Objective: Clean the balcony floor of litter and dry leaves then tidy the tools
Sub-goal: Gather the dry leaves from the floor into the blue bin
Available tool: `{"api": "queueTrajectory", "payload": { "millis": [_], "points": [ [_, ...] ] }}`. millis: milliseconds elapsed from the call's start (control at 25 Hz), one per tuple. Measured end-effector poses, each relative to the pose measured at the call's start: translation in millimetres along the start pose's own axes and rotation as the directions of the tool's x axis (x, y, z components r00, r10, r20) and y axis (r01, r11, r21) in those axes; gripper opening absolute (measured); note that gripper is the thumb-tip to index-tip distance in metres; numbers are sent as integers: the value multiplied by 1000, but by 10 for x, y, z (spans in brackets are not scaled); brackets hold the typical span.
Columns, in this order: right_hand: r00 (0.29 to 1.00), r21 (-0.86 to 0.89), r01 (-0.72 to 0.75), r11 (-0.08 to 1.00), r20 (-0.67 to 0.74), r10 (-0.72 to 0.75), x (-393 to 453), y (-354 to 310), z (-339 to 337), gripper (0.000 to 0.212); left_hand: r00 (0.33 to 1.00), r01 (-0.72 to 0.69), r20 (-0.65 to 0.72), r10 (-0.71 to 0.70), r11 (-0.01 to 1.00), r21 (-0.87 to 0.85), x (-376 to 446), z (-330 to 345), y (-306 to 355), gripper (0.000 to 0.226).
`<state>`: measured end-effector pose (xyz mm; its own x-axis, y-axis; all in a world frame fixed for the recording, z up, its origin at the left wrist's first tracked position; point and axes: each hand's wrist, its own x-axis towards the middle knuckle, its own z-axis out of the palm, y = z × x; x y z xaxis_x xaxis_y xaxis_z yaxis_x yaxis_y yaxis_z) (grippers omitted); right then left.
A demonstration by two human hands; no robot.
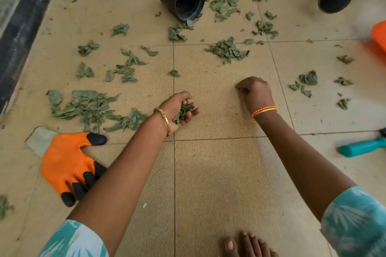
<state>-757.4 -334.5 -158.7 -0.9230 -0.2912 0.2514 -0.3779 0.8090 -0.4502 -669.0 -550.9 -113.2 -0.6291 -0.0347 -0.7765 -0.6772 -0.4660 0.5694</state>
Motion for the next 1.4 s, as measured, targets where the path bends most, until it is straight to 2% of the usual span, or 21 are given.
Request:
{"api": "queueTrajectory", "payload": {
  "millis": [120, 160, 240, 360, 440, 560, 640, 720, 800, 880, 920, 1000, 1080, 1160, 1240, 1320, 1400],
  "points": [
    [979, 182, -206, 962, 38, 202, 33, -280, -146, 20, 999, 2, 47, 2, 997, -72, -63, 43, -33, 36],
    [973, 264, -229, 937, 52, 223, 9, -430, -187, 20, 998, 3, 60, 4, 994, -107, -69, 58, -46, 35],
    [973, 415, -229, 881, 128, 193, -110, -761, -218, 23, 998, -5, 55, 15, 985, -171, -72, 76, -75, 34],
    [961, 519, -223, 825, 261, 95, -373, -1183, -167, 50, 997, -74, -22, 71, 984, -162, -64, 68, -128, 27],
    [967, 479, -141, 866, 256, 16, -451, -1302, -110, 54, 992, -99, -87, 90, 989, -112, -68, 45, -160, 19],
    [953, 402, 29, 915, 264, -146, -333, -1366, -89, 28, 983, -106, -162, 90, 990, -94, -128, -48, -127, 10],
    [950, 413, 81, 907, 245, -196, -111, -1377, -23, 19, 978, -94, -194, 79, 993, -66, -194, -157, -55, 17],
    [935, 287, 133, 949, 280, -216, 182, -1359, 173, 30, 968, -92, -241, 71, 993, -79, -265, -300, 20, 26],
    [862, 118, 206, 971, 447, -237, 431, -1344, 424, 51, 959, -102, -275, 67, 988, -114, -332, -442, 61, 30],
    [795, 27, 293, 956, 549, -259, 528, -1353, 634, 59, 960, -104, -273, 62, 984, -143, -391, -563, 66, 30],
    [806, -2, 319, 948, 527, -271, 538, -1354, 711, 54, 963, -99, -263, 55, 983, -157, -411, -613, 63, 30],
    [877, -86, 342, 936, 386, -285, 536, -1356, 801, 40, 968, -83, -250, 38, 982, -172, -430, -683, 41, 30],
    [909, -145, 358, 922, 281, -309, 534, -1382, 812, 34, 968, -79, -247, 36, 982, -169, -430, -699, 19, 29],
    [934, -63, 290, 955, 236, -268, 537, -1425, 752, 30, 971, -68, -237, 30, 986, -155, -413, -648, 6, 30],
    [964, 155, 112, 982, 224, -145, 447, -1505, 576, 26, 975, -59, -219, 33, 992, -111, -400, -545, 1, 31],
    [968, 395, -17, 918, 237, -84, 193, -1588, 327, 23, 976, -66, -211, 60, 998, -23, -362, -439, -24, 34],
    [958, 551, -107, 828, 279, -62, -120, -1683, 118, 33, 974, -89, -204, 97, 995, 51, -317, -346, -80, 39]
  ]
}}
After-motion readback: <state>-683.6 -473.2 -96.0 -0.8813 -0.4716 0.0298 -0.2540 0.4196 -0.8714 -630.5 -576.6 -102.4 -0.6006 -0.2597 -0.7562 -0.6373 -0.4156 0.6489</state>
